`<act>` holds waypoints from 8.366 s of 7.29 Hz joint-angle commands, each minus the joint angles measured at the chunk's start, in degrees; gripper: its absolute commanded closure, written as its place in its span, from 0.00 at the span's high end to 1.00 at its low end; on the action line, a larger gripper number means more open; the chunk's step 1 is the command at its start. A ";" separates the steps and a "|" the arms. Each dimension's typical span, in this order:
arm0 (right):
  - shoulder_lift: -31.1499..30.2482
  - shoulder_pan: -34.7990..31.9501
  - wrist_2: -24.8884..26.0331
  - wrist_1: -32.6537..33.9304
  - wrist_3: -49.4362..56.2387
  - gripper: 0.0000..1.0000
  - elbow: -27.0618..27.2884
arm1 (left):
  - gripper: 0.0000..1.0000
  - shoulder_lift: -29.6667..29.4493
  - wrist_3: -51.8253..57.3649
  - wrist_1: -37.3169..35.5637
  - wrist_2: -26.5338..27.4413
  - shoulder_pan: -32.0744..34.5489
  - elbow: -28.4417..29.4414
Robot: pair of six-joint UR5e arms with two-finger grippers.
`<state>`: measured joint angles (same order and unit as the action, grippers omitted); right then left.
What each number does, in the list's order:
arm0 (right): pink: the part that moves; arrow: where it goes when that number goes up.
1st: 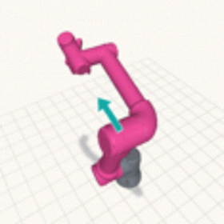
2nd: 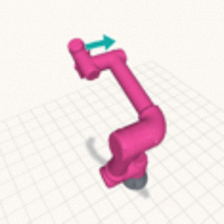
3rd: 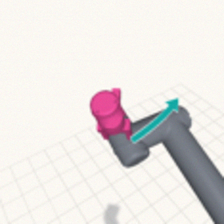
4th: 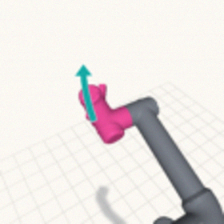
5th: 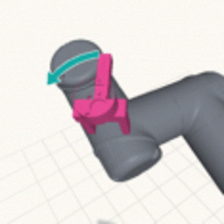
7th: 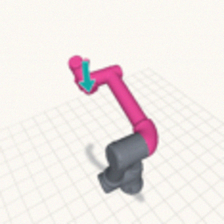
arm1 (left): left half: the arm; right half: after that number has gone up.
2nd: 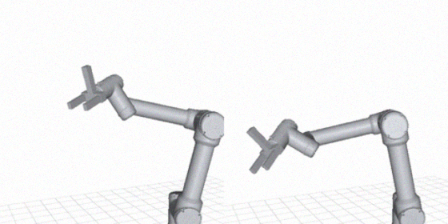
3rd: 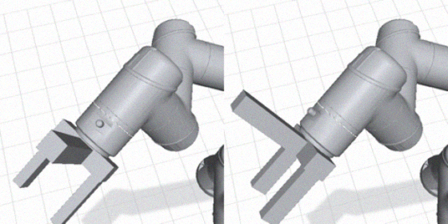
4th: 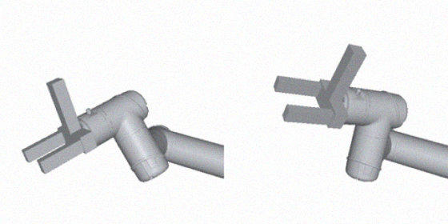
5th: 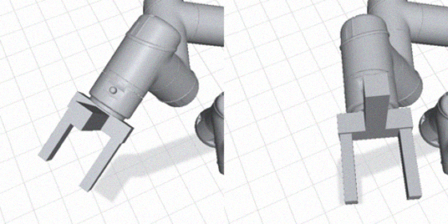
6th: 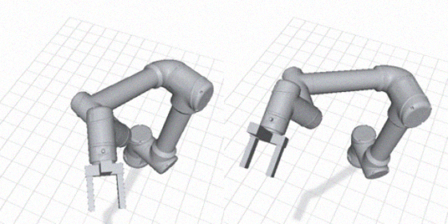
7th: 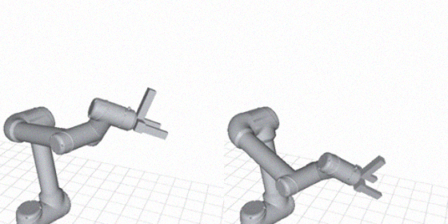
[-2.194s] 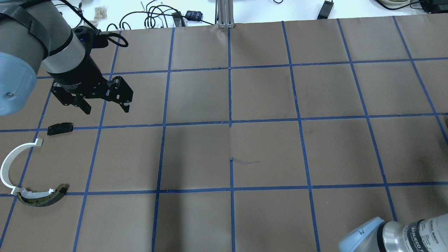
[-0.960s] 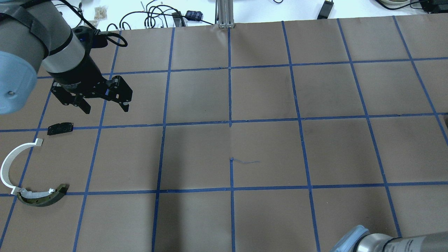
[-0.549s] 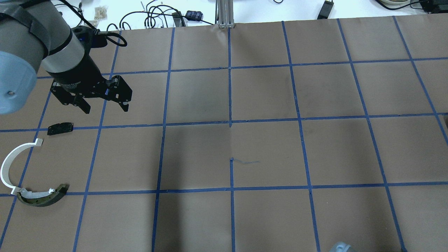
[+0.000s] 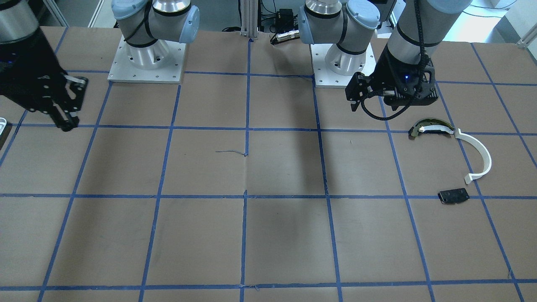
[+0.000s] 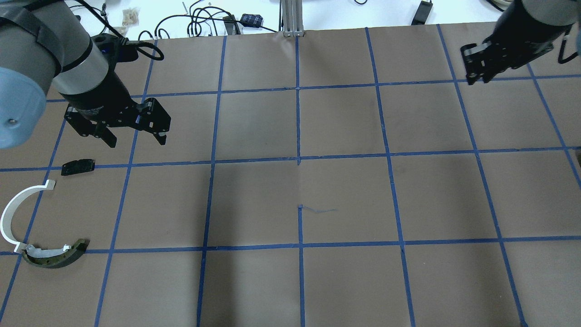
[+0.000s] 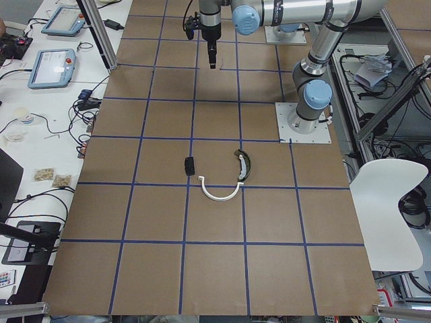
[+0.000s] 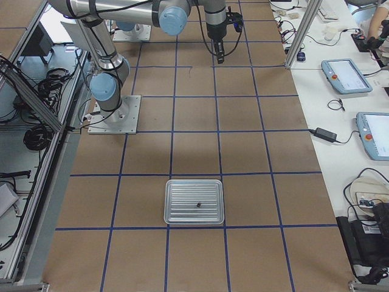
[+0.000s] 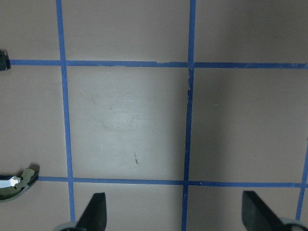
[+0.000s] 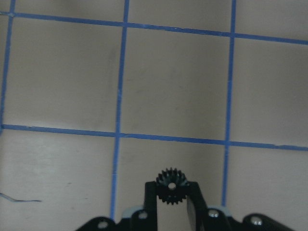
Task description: Place bearing gear from tray to pile
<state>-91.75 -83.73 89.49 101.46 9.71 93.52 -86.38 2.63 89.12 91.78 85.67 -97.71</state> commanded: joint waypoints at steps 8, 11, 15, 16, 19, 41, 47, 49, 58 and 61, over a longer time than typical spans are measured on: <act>25.83 -30.70 -1.43 23.16 -26.86 0.32 0.61 | 1.00 0.16 0.35 -0.09 -0.03 -0.24 0.49; 25.83 -30.70 -1.25 23.25 -26.68 0.68 0.52 | 1.00 -0.19 0.35 -2.01 -0.12 -1.47 0.85; 15.16 -18.81 2.00 11.89 -8.84 1.00 -1.59 | 1.00 -4.30 -0.78 -7.73 -0.55 -0.42 -0.29; 9.80 -12.49 2.26 5.74 -1.35 1.00 -1.50 | 1.00 -6.41 -3.40 -9.74 -0.90 0.80 -0.29; 2.29 7.72 7.61 -0.29 21.33 1.00 -1.59 | 1.00 -16.24 -4.91 -20.79 -3.09 12.04 0.58; 35.76 54.46 -2.13 25.20 63.66 0.15 -0.80 | 0.00 -35.00 -5.19 -34.48 -4.70 23.67 5.31; 15.61 48.44 -2.31 2.69 56.07 0.12 -0.80 | 0.00 -30.17 16.23 -23.13 -4.43 -3.61 6.92; 3.91 38.70 -2.31 -6.50 44.22 0.12 -0.71 | 0.00 -27.01 24.65 -22.24 -2.33 -11.45 4.82; 2.24 -10.52 -1.95 -1.86 -28.08 0.16 -0.89 | 0.00 -27.32 50.98 -24.77 1.47 -40.58 -5.12; 14.19 -23.73 -1.78 15.02 -36.26 0.15 -0.90 | 0.00 -29.80 48.97 -25.49 1.20 -40.23 -5.04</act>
<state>-82.71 -102.76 87.72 109.37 -24.77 92.12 -115.42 52.69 63.83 93.05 45.33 -102.73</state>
